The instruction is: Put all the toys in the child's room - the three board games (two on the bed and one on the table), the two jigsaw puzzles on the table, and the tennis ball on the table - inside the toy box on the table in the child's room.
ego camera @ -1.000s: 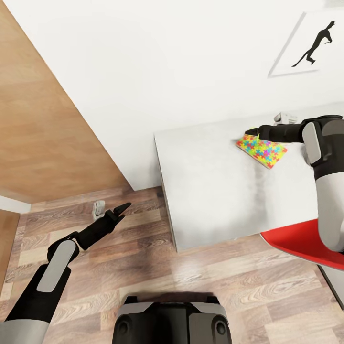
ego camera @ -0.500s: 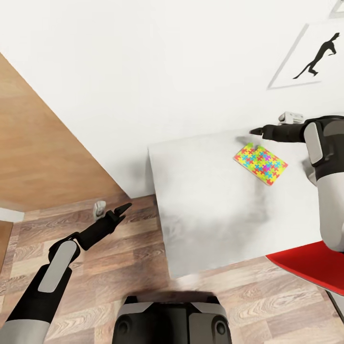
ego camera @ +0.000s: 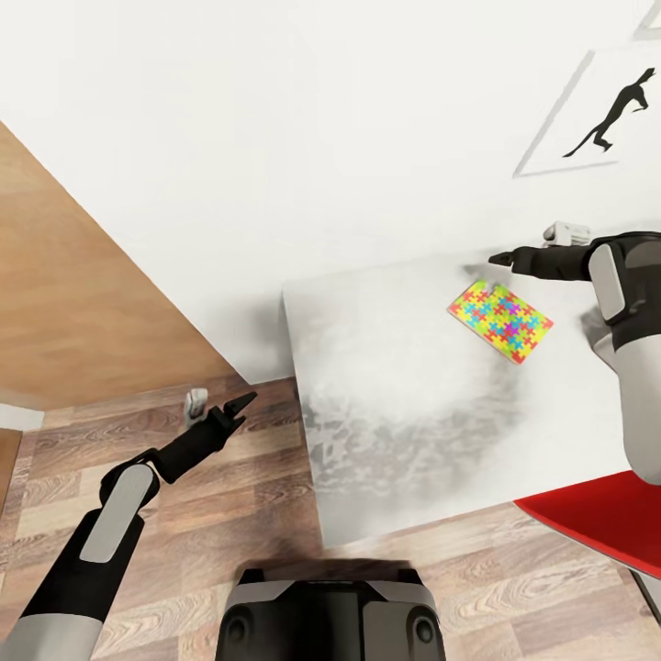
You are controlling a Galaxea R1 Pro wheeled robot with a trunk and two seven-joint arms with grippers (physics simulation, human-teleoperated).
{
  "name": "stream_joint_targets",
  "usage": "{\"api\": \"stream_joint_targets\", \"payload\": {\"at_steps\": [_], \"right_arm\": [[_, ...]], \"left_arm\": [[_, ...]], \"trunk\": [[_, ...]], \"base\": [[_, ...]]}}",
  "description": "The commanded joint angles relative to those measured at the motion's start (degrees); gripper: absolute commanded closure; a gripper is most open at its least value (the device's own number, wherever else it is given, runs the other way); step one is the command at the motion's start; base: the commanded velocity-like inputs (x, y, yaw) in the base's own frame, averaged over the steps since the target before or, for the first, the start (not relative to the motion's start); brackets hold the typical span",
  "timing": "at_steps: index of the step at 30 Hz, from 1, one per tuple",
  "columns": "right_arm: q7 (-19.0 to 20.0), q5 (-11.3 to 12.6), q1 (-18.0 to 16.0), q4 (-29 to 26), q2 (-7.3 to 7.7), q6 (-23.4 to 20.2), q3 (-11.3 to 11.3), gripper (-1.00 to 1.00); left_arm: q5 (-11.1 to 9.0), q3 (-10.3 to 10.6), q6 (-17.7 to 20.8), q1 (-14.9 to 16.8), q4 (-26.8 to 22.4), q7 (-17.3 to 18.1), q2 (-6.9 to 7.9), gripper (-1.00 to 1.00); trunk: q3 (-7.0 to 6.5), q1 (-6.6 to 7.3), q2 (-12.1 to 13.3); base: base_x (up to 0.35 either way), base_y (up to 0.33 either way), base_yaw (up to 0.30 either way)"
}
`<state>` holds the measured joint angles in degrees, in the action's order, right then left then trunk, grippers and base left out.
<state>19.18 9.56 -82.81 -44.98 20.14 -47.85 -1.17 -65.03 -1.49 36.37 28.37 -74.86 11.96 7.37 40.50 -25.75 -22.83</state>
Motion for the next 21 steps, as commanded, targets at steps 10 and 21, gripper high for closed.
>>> {"api": "stream_joint_targets", "payload": {"at_steps": [10,21], "right_arm": [[0.09,0.31,0.75,3.02,0.76,1.19,-0.13,-1.0],[0.1,0.37,1.63,4.42,1.67,1.74,-0.28,-1.0]], "left_arm": [[-0.15,0.64,0.4,0.07,0.63,0.06,-0.12,-1.0],[-0.11,1.04,0.38,0.09,1.23,0.05,-0.15,-1.0]], "trunk": [[0.07,-0.03,-0.09],[0.07,-0.03,-0.09]], "base": [[0.008,-0.003,0.0],[0.002,-0.001,0.0]]}}
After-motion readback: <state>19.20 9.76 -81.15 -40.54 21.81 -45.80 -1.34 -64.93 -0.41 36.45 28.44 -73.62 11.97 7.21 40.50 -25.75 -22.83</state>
